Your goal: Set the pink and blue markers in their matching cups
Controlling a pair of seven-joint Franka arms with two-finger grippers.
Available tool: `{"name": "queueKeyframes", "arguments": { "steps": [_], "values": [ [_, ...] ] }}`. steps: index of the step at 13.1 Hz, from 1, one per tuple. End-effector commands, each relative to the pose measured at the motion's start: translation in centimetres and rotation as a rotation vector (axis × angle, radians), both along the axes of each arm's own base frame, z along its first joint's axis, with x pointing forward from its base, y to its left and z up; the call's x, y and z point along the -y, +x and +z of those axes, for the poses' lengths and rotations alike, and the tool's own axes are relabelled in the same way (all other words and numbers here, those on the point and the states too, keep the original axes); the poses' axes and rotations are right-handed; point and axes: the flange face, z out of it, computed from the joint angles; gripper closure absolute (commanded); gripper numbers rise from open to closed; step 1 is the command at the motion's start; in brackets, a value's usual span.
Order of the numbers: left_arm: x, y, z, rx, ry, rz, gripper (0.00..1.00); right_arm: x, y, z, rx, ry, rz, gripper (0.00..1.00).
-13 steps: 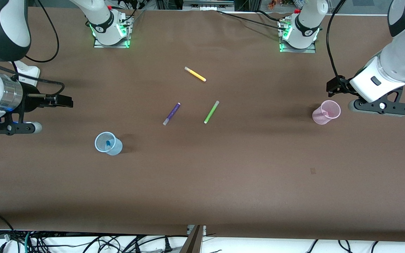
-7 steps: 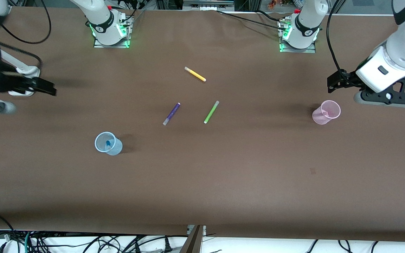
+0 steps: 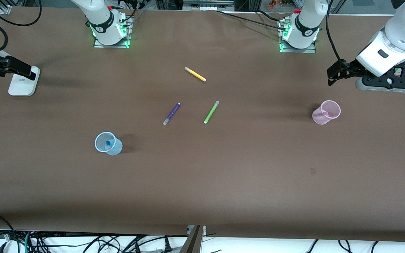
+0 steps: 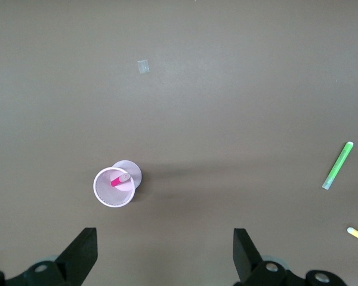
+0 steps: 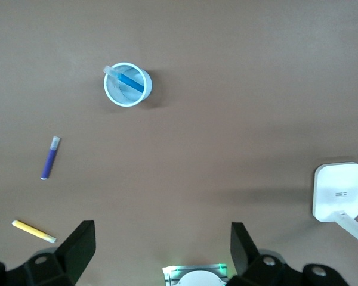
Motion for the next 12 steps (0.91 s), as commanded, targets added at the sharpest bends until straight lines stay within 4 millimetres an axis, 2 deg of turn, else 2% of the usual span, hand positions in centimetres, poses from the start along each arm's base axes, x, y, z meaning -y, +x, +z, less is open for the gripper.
{"name": "queueKeyframes", "arguments": {
  "steps": [1,5,12],
  "values": [
    [-1.1,1.1,0.5,0.017,-0.019,0.024,0.00,-0.9,-0.2,0.1,0.000,-0.047,0.037,0.00],
    [-1.4,2.3,0.8,-0.012,-0.021,0.033,0.00,-1.1,0.0,-0.2,-0.002,-0.060,0.046,0.00],
    [-1.3,2.5,0.7,-0.014,-0.020,0.029,0.00,-0.5,0.7,-0.3,-0.002,-0.060,0.036,0.00]
  ]
}}
